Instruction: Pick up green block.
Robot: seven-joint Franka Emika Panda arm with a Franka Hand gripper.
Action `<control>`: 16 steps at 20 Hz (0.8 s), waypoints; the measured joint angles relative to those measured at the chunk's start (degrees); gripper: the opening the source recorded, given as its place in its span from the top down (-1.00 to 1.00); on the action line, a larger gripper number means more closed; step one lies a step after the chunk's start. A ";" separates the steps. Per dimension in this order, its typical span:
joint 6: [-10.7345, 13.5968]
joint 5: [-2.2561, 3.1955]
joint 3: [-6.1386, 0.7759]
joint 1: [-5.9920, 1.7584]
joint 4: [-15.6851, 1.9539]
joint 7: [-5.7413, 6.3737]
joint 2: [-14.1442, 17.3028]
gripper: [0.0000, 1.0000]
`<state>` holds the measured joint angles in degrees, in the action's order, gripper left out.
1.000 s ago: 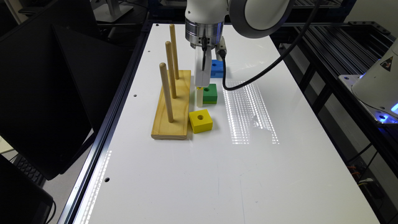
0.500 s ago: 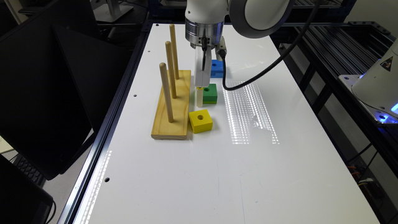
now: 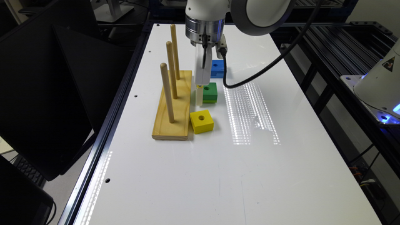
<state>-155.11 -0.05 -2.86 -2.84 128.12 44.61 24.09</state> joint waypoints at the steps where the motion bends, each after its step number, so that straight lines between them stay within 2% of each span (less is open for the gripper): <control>1: 0.15 0.00 0.00 0.00 0.01 0.00 -0.26 1.00; 6: 1.41 0.00 0.00 0.00 0.10 0.00 -1.67 1.00; 13: 1.65 0.00 -0.01 0.00 0.12 0.00 -2.15 1.00; 16: 2.93 0.00 -0.01 0.00 0.12 0.00 -3.47 1.00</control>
<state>-152.18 -0.05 -2.87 -2.84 128.25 44.61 20.62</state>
